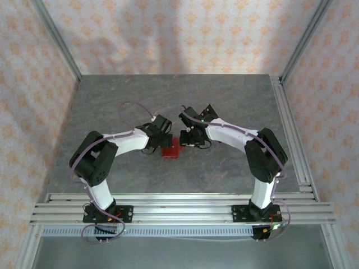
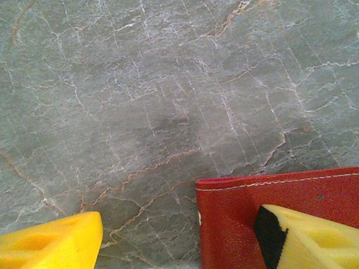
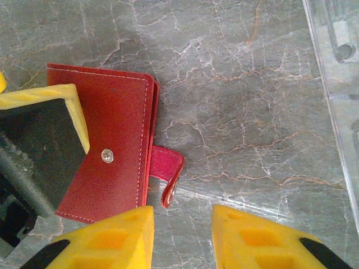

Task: Put the credit cards into the card holder
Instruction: Close the button on the card holder.

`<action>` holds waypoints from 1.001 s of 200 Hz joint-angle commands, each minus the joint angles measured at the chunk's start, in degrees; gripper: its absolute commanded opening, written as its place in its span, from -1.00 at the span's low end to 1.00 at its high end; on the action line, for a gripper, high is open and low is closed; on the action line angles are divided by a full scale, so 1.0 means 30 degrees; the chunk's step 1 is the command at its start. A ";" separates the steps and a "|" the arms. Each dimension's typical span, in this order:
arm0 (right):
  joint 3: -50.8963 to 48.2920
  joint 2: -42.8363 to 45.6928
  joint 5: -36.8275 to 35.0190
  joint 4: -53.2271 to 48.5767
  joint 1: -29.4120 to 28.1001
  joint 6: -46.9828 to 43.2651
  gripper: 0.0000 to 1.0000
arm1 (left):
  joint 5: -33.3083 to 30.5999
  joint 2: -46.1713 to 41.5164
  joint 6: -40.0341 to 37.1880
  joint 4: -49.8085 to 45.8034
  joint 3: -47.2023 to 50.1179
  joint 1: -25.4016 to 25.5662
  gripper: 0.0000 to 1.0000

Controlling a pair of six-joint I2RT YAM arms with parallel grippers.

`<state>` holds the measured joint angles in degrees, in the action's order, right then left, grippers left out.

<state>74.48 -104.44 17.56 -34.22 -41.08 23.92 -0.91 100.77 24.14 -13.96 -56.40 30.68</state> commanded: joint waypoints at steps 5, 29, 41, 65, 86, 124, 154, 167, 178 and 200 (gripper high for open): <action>0.0411 -0.0363 0.0034 0.0119 -0.0019 -0.0006 -0.36 | -0.0331 0.0277 0.0214 -0.0320 0.0563 0.0102 0.49; 0.0370 -0.0568 0.0065 0.0240 -0.0018 -0.0035 -0.36 | -0.0314 0.0286 0.0241 -0.0317 0.0571 0.0092 0.48; 0.0350 -0.0613 0.0068 0.0302 -0.0022 -0.0036 -0.37 | -0.0313 0.0277 0.0242 -0.0306 0.0593 0.0092 0.49; 0.0373 -0.0657 0.0092 0.0339 -0.0018 -0.0042 -0.44 | -0.0324 0.0285 0.0251 -0.0303 0.0607 0.0100 0.48; 0.0377 -0.0620 0.0093 0.0361 -0.0020 -0.0035 -0.50 | -0.0313 0.0314 0.0276 -0.0270 0.0619 0.0094 0.48; 0.0373 -0.0630 0.0253 0.0604 -0.0003 -0.0024 -0.45 | -0.0283 0.0335 0.0303 -0.0192 0.0689 0.0101 0.48; 0.0354 0.0049 0.0248 0.0959 -0.0088 0.0323 -0.43 | -0.0218 0.0325 0.0339 -0.0160 0.0724 0.0090 0.48; 0.0354 0.0275 0.0051 0.1008 -0.0133 0.0434 -0.42 | -0.0222 0.0310 0.0352 -0.0153 0.0724 0.0095 0.48; 0.0496 0.0202 0.0032 0.0871 -0.0135 0.0434 -0.41 | -0.0225 0.0313 0.0361 -0.0167 0.0723 0.0104 0.48; 0.0813 -0.0439 -0.0033 0.0539 -0.0135 0.0266 -0.38 | -0.0195 0.0306 0.0332 -0.0153 0.0713 0.0103 0.48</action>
<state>74.70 -105.58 18.24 -31.92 -41.10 24.58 -0.69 100.77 24.58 -13.21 -56.03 30.68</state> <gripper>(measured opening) 0.307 0.739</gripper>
